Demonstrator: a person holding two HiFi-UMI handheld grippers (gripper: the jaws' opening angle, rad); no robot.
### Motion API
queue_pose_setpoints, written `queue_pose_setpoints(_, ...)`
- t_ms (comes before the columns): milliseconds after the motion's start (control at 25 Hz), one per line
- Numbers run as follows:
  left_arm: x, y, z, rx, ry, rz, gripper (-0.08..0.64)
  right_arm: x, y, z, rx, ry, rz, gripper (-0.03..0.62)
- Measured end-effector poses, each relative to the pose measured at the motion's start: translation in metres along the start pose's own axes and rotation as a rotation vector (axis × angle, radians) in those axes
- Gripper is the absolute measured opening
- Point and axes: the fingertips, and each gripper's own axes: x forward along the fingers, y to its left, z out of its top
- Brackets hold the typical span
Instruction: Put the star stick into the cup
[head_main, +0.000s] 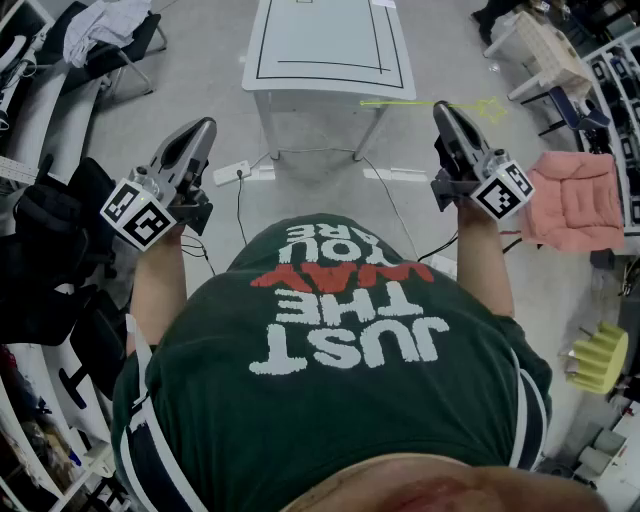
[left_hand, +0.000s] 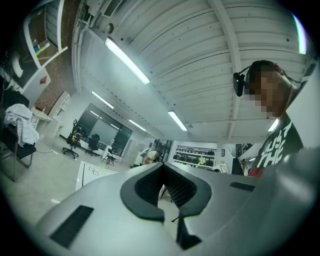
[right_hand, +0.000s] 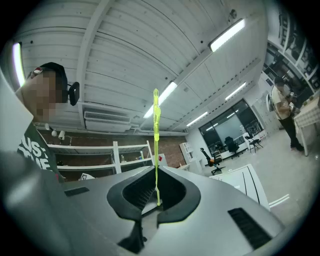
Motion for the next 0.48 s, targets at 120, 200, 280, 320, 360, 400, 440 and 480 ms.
queue_pose_setpoints(120,0.001,-0.004,-0.001,0.000,0.002,-0.001,0.009,-0.007,-0.003,0.000,0.004,0.001,-0.021,0.043)
queue_pose_setpoints(200,0.002,-0.006,-0.002,-0.001,0.003,-0.004,0.009,-0.008,-0.002,0.000,0.001,0.000,-0.014,0.043)
queue_pose_setpoints(280,0.005,-0.008,-0.002,0.000,0.006,-0.008,0.009,-0.010,-0.005,0.000,0.002,-0.004,-0.015,0.043)
queue_pose_setpoints(320,0.007,-0.008,-0.002,0.001,0.008,-0.009,0.009,-0.012,-0.007,0.000,0.005,-0.006,-0.021,0.043)
queue_pose_setpoints(360,0.010,-0.009,-0.002,0.002,0.011,-0.011,0.009,-0.013,-0.009,0.001,0.008,-0.008,-0.027,0.043)
queue_pose_setpoints(400,0.012,-0.011,-0.003,0.004,0.012,-0.013,0.009,-0.015,-0.011,0.002,0.008,-0.011,-0.028,0.043)
queue_pose_setpoints(440,0.015,-0.012,-0.003,0.005,0.014,-0.014,0.009,-0.016,-0.012,0.004,0.006,-0.015,-0.024,0.043)
queue_pose_setpoints(480,0.018,-0.014,-0.003,0.006,0.015,-0.015,0.009,-0.017,-0.013,0.005,0.004,-0.018,-0.021,0.043)
